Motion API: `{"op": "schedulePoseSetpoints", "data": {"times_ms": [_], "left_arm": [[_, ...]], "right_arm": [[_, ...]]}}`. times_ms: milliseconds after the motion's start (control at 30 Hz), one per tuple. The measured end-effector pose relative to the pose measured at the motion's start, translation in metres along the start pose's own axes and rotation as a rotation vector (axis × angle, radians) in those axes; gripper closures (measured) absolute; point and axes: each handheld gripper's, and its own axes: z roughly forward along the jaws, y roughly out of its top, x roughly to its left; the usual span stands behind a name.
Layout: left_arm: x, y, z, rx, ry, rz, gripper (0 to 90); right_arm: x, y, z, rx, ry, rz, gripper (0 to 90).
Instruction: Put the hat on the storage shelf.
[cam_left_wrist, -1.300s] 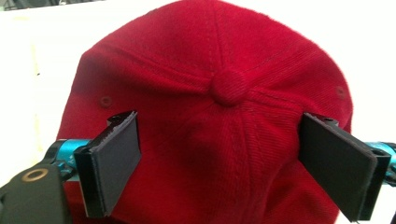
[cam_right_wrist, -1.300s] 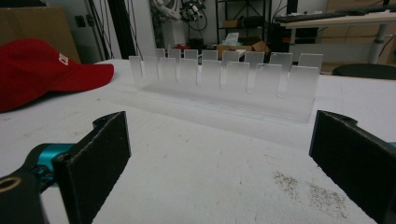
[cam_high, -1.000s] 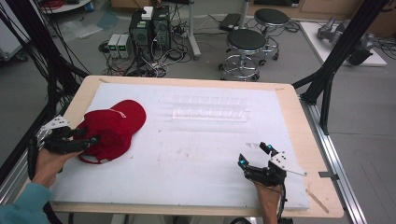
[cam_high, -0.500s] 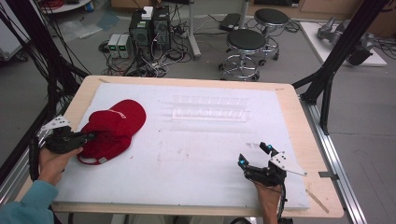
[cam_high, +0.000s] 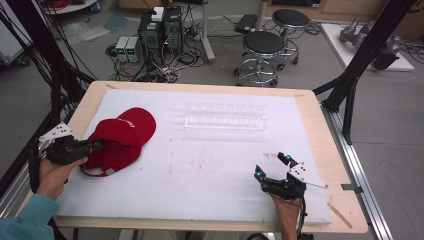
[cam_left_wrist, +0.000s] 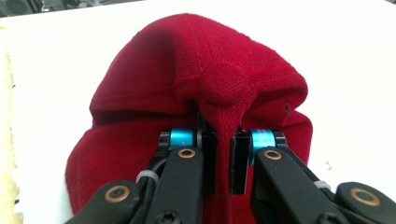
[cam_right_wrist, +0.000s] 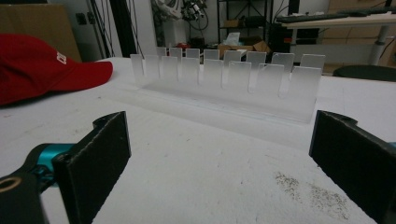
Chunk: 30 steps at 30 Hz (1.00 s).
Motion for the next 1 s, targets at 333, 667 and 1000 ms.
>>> {"op": "schedulePoseSetpoints", "data": {"times_ms": [333,667,1000], "left_arm": [[-0.010,0.027,-0.012,-0.015,-0.072,0.090,87.1],[-0.036,0.063,-0.018,-0.026,-0.181,0.201,87.1],[-0.061,0.079,-0.009,-0.061,-0.307,0.238,87.1]], "right_arm": [[0.004,0.001,0.002,0.021,0.005,-0.051,4.3],[0.002,0.001,0.003,0.016,0.001,-0.037,4.3],[0.000,0.002,0.004,0.034,0.009,-0.011,4.3]]}}
